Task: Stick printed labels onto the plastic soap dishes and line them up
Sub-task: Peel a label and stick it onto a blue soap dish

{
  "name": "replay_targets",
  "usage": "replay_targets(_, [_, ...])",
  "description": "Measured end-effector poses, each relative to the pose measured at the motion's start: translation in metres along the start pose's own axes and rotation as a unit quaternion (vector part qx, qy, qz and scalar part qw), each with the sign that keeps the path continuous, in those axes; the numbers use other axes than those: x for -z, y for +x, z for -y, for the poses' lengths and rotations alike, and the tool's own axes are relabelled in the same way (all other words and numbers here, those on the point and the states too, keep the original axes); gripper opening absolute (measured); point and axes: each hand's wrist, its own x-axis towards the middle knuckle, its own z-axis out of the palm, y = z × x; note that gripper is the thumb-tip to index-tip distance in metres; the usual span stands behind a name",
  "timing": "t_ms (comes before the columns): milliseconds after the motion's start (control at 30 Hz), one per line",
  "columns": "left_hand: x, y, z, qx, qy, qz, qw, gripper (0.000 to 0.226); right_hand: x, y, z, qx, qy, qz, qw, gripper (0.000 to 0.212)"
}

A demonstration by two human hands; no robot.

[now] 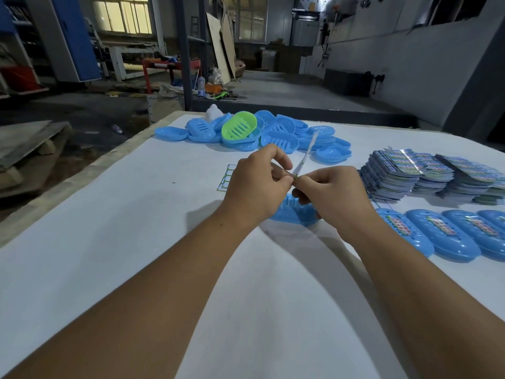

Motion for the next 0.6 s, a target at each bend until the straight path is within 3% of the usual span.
replay_targets(200, [-0.0004,0.0014,-0.0025,-0.02,0.018,-0.003,1.0,0.022,0.0045,-0.0014,-0.0002,-0.039,0.092,0.023,0.995,0.023])
replay_targets(600, [-0.008,-0.0003,-0.0036,-0.01,0.016,-0.007,1.0,0.023,0.0003,0.0031,-0.0052,-0.044,0.056,-0.019,0.997,0.022])
